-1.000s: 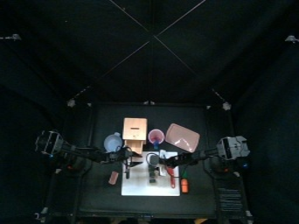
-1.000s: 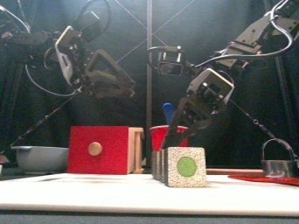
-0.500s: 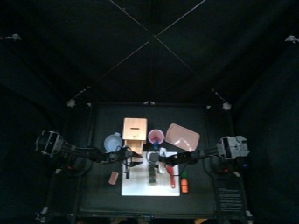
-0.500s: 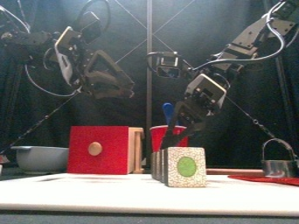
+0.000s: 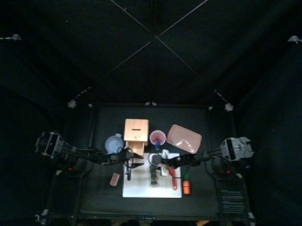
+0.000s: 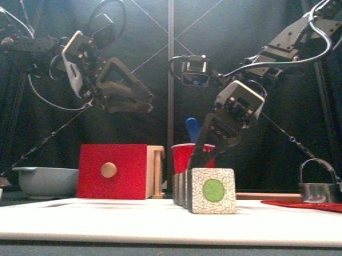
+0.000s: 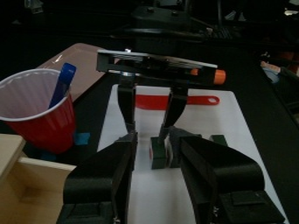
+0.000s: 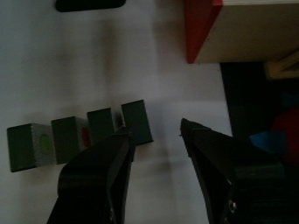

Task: Place sushi on board then cut the sushi with the knife then place the pieces on the plate
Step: Place the 4 sushi pieces on the plate

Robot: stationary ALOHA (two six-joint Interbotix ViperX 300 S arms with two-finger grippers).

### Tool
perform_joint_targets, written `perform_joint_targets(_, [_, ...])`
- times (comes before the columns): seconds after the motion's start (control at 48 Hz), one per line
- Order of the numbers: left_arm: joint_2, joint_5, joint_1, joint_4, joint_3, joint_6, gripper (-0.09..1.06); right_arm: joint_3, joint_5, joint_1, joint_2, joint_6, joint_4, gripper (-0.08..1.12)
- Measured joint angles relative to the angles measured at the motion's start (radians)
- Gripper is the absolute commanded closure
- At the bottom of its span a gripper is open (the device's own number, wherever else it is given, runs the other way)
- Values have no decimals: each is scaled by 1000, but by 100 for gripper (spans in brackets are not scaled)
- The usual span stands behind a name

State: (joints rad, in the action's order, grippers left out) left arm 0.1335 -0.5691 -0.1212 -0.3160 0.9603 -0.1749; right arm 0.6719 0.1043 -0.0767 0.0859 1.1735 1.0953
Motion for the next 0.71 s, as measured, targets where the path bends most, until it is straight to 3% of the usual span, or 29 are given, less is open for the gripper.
perform_joint_targets(0.708, [0, 0, 0, 0, 0, -2, 21, -2, -14, -2, -2, 0, -11, 23])
